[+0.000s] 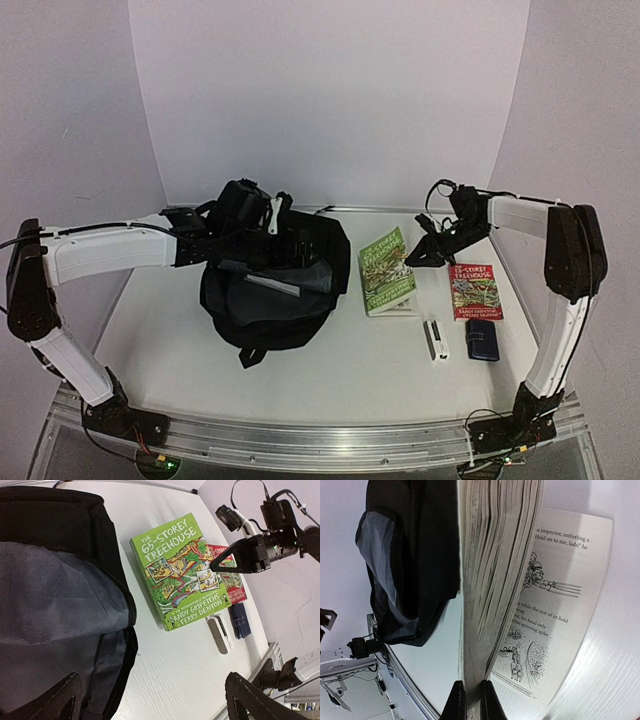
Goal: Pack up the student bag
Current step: Pick up the book from the center of the board.
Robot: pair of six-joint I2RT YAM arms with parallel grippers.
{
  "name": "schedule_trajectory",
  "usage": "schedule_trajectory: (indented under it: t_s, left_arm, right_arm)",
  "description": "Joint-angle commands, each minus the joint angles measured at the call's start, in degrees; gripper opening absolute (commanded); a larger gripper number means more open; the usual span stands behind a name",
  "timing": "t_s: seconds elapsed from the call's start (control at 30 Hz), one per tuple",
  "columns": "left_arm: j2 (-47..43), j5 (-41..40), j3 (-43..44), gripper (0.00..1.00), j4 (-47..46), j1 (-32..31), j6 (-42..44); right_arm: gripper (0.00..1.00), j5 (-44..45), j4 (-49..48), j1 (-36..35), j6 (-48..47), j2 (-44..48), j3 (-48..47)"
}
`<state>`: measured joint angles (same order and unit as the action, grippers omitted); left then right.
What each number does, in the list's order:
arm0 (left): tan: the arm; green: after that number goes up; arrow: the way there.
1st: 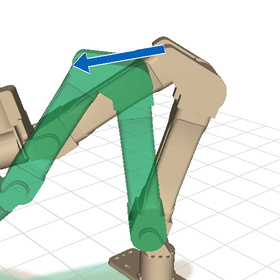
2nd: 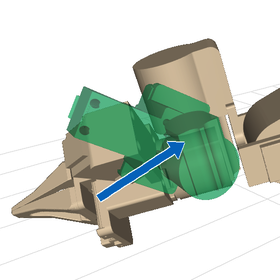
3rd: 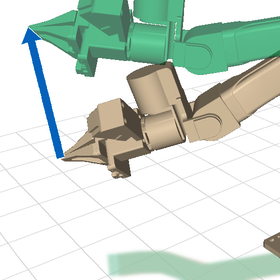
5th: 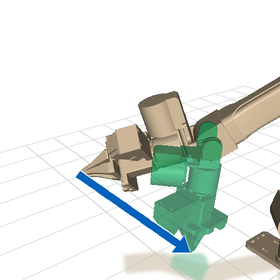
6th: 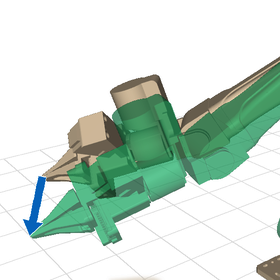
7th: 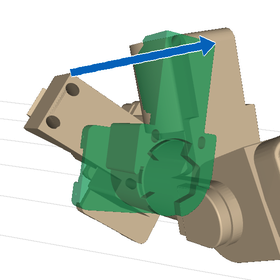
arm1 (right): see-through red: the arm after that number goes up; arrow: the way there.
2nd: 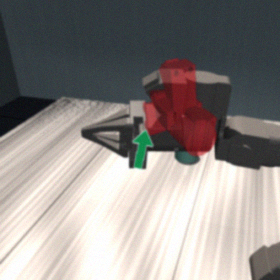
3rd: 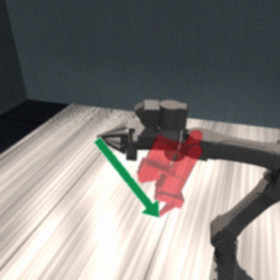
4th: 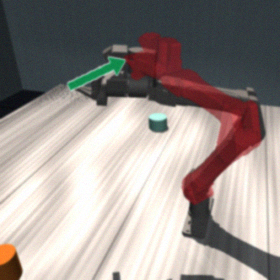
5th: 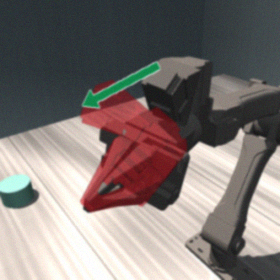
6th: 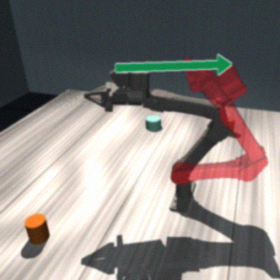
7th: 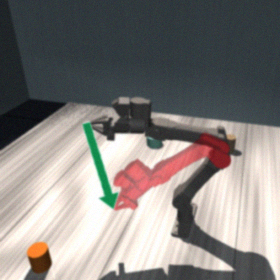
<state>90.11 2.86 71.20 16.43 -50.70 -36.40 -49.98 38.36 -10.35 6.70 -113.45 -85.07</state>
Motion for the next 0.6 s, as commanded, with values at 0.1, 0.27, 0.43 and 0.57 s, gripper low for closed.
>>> schedule_trajectory:
  t_s: [0.1, 0.27, 0.43, 0.57]
  left_arm:
    - [3.7, 14.4, 5.5, 1.00, 2.1, 2.2, 6.9]
    - [4.1, 21.2, 4.6, 1.00, 0.4, 4.8, 7.9]
    - [4.2, 27.2, 3.3, 1.00, -1.8, 7.4, 5.0]
    - [5.8, 31.6, 1.6, 1.00, -5.0, 7.4, 0.7]
  right_arm:
    - [0.00, -1.2, 12.3, -2.7, -15.8, 8.0, -4.9]
    - [0.00, -1.5, 16.8, -5.3, -19.7, 9.7, -7.5]
    - [0.00, -1.2, 20.9, -9.3, -22.2, 12.3, -9.9]
    - [0.00, -1.8, 21.7, -10.9, -20.9, 13.5, -11.9]
